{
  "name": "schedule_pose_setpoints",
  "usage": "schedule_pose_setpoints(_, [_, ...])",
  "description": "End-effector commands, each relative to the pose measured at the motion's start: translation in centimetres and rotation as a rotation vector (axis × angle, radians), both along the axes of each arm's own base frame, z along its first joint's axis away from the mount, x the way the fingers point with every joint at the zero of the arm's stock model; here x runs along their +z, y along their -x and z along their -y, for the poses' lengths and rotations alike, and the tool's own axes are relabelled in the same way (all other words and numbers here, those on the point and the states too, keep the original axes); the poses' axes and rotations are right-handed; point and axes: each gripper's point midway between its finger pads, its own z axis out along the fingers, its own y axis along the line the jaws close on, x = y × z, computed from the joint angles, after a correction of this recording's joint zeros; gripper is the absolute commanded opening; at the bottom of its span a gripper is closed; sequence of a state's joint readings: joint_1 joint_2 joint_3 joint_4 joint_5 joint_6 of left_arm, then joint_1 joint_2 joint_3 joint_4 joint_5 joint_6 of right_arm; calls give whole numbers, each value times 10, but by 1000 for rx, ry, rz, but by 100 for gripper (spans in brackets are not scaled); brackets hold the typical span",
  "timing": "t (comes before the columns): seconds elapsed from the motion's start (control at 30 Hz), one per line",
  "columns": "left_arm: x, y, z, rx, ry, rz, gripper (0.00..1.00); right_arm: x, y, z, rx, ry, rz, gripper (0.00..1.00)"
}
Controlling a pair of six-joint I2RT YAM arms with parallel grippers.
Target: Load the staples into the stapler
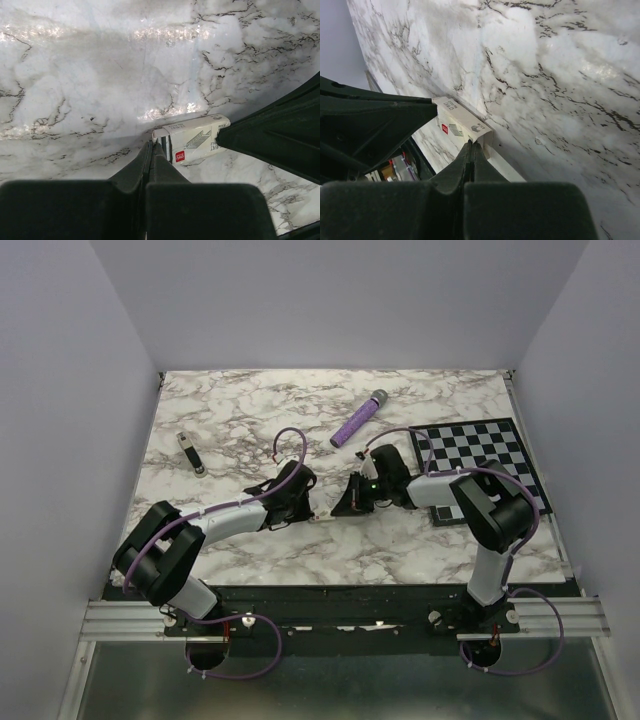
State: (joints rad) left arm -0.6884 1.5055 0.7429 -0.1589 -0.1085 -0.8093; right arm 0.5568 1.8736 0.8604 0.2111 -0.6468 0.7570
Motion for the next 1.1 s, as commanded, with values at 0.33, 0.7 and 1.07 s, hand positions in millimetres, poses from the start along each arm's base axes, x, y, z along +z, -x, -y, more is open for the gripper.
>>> schedule_pose_setpoints(0.33, [4, -1, -3, -5, -6, 8, 0, 6, -6, 18, 3, 51, 56, 1])
schedule_pose_setpoints(0.7, [7, -3, -5, 5, -14, 17, 0, 0, -10, 33, -14, 114, 70, 1])
schedule_pose_setpoints(1.07, [8, -3, -3, 0, -6, 20, 0, -2, -15, 50, -27, 192, 91, 1])
